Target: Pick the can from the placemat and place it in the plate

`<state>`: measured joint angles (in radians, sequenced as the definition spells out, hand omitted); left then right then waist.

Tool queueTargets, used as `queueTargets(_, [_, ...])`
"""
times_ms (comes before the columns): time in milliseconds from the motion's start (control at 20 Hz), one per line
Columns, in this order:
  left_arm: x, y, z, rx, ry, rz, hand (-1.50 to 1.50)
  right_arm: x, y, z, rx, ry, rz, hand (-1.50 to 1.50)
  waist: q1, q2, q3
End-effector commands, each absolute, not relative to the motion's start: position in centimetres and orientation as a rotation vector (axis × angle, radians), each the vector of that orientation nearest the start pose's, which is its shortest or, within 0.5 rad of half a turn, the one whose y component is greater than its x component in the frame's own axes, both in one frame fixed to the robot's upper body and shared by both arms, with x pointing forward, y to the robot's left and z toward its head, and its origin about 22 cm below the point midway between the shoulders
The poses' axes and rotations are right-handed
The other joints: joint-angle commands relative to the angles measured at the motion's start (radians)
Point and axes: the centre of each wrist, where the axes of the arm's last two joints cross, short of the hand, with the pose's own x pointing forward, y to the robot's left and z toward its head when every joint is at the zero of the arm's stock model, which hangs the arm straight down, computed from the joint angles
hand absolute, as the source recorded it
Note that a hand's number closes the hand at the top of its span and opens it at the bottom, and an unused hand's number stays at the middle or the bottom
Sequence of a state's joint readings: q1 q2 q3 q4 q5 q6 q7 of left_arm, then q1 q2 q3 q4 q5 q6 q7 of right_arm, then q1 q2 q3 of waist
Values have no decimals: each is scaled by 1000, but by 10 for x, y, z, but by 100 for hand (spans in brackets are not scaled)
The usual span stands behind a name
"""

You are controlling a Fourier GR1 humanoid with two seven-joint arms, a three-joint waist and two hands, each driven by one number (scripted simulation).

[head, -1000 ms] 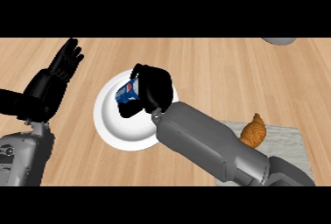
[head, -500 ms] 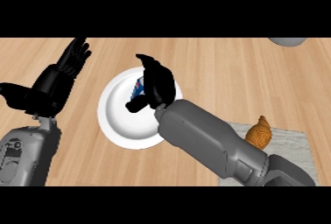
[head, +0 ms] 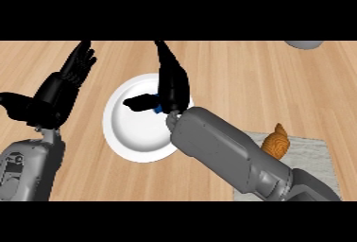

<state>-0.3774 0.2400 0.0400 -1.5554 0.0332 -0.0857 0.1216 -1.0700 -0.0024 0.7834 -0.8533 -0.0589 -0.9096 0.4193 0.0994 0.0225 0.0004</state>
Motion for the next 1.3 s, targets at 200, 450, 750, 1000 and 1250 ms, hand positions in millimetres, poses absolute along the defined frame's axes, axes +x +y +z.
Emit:
queueTargets(200, [310, 272, 104, 130, -1761, -249, 0, 356, -4, 78, -333, -1684, 139, -150, -66, -14, 0])
queueTargets(450, [304, 264, 98, 140, -1768, -223, 0, 354, -38, 61, -281, -1726, 114, -150, -97, -22, 0])
queueTargets(750, [295, 294, 107, 161, -1733, -248, 0, 338, -113, 41, -267, -1753, 168, -150, -104, -24, 0])
queueTargets(1000, [286, 286, 90, 151, -1743, -248, 0, 320, -139, 51, -273, -1734, 186, -150, -103, -25, -1])
queueTargets(1250, [292, 289, 121, 152, -1744, -197, 0, 301, -192, 45, -281, -1739, 249, -150, -107, -26, 0])
